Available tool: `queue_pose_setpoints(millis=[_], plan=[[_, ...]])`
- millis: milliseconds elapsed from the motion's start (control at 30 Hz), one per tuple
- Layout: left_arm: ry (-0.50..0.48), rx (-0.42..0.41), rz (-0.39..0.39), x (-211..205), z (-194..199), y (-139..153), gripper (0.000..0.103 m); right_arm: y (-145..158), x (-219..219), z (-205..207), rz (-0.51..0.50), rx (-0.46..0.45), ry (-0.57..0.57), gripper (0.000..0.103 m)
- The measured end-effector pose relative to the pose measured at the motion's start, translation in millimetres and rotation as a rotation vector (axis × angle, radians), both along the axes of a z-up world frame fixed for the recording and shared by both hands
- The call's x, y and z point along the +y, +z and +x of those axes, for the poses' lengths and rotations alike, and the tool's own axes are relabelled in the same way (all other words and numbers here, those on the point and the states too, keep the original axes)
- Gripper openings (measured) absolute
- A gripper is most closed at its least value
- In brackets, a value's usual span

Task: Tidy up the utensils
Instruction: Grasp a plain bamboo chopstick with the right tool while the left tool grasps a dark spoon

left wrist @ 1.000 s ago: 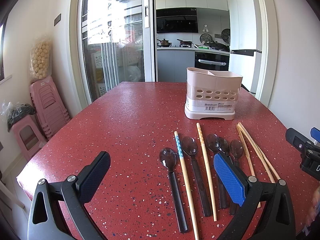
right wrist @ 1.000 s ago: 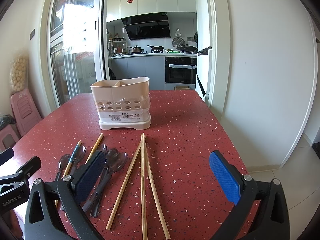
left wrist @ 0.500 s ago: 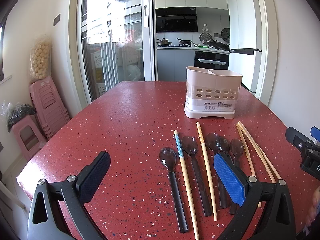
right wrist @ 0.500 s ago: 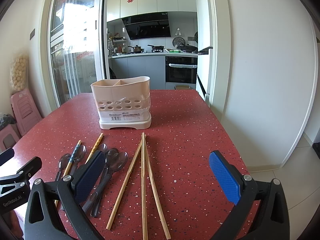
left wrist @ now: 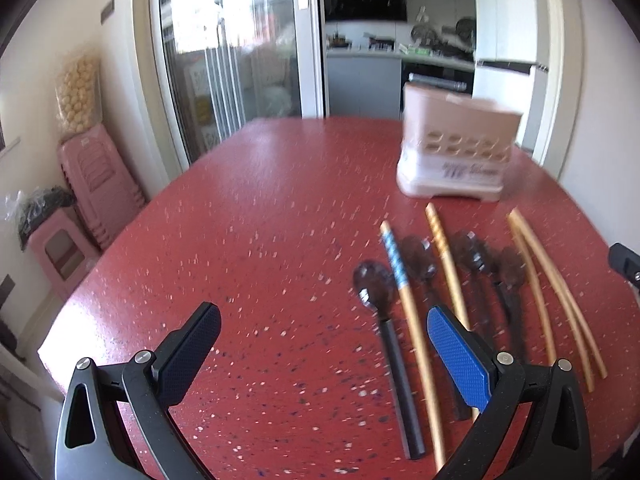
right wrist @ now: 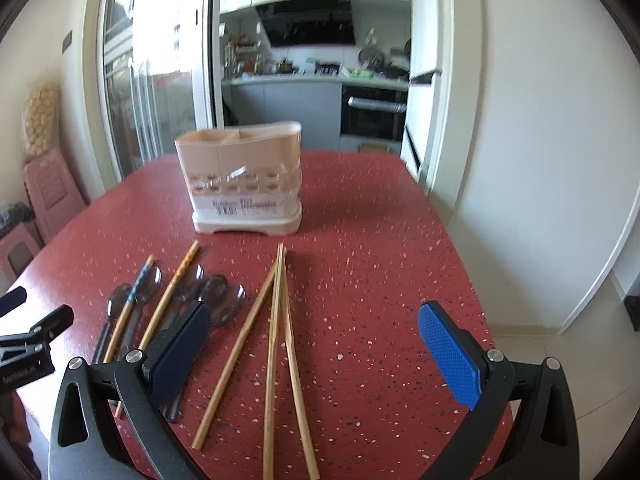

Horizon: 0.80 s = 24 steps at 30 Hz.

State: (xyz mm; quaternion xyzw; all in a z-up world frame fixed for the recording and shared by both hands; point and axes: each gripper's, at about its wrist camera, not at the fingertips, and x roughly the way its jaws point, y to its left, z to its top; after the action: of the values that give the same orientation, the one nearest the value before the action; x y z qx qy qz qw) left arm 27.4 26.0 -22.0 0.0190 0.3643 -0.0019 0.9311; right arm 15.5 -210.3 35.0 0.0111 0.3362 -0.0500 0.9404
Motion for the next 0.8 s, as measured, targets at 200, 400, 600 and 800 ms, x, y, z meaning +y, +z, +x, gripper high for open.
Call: queue_pose_setpoints(millis=[200, 400, 600, 800], plan=[[-0.044, 0.129, -0.003, 8, 17, -15, 0.103, -19, -23, 32, 0.046, 0.221, 0.020, 0.103], [-0.032, 0.228, -0.021, 13, 32, -30, 0.103, -32, -32, 48, 0.041, 0.362, 0.056, 0.085], [-0.053, 0.272, -0.056, 9, 40, -31, 0.103, -48, -30, 55, 0.082, 0.467, 0.101, 0.071], [-0.056, 0.310, -0.041, 5, 47, -37, 0.103, -58, -24, 56, 0.036, 0.520, 0.110, 0.063]])
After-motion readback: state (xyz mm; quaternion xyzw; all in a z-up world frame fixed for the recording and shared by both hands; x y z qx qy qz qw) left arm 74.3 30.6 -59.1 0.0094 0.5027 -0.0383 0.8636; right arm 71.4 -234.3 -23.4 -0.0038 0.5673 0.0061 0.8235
